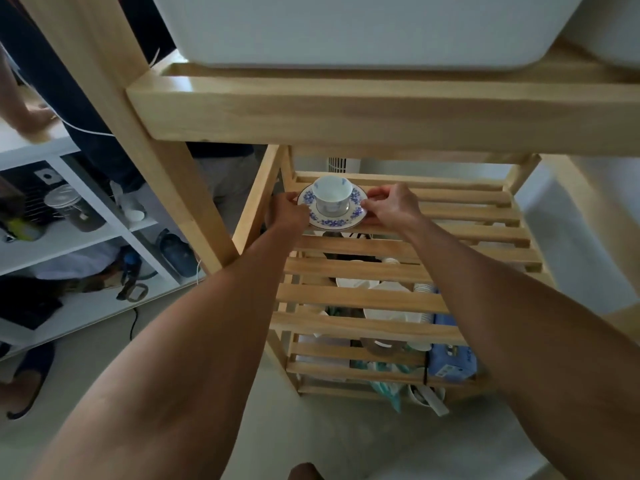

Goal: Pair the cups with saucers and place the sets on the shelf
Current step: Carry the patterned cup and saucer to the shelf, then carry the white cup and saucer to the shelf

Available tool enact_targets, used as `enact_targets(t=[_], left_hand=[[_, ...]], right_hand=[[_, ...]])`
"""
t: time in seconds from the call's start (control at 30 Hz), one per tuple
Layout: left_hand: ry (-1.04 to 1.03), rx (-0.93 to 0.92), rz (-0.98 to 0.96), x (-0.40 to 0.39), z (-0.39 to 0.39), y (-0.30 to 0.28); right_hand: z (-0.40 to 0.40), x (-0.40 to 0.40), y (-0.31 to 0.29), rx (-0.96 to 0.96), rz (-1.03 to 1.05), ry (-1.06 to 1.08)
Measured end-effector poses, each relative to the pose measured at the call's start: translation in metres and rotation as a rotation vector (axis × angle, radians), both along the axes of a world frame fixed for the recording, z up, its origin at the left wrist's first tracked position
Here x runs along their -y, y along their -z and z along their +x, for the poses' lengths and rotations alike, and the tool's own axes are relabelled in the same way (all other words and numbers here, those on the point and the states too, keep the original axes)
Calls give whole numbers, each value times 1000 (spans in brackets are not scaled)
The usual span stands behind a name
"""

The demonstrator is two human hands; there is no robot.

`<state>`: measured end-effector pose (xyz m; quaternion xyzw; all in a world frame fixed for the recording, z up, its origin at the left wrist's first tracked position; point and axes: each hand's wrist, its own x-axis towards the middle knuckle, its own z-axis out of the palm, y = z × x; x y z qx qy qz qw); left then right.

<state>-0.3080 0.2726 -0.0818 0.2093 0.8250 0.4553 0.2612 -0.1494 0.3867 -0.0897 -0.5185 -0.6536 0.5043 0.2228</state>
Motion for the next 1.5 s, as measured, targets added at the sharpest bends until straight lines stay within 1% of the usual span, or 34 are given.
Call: enact_targets(t=[0.1,0.2,0.27,0.33,0.5,0.67,0.77,0.87,1.0,1.13,1.3,1.37,1.43,1.5], left_hand=[[-11,-71,-4,9,5,1],[-19,-121,23,24,21,-6],[13,-172,-6,38,38,-17],[96,-198,-43,55,58,-32],[317,-141,1,78,115,-58],[550,-69,53,104,202,-90],[708,-8,80,119,264,-105],[838,34,125,130,331,-124],[1029,149,145,143,420,-135],[1187,196,97,156,501,-130],[1307,206,-70,161,567,-102],[1327,196,-145,161,582,-90],[1336,172,-217,159,591,-80],[1341,204,-304,156,597,-71]], right_hand=[[10,9,-1,-37,24,47],[31,21,-9,34,96,98],[51,31,-21,67,79,97],[73,46,-37,76,35,69],[136,100,-84,101,-75,43],[233,178,-125,91,-187,79],[309,226,-148,69,-184,183],[392,271,-172,61,-135,387],[498,331,-196,137,-41,668],[581,380,-193,171,-8,916],[646,417,-158,185,-55,1098],[663,424,-135,184,-114,1134],[672,428,-112,163,-208,1125],[675,429,-94,88,-299,1096]])
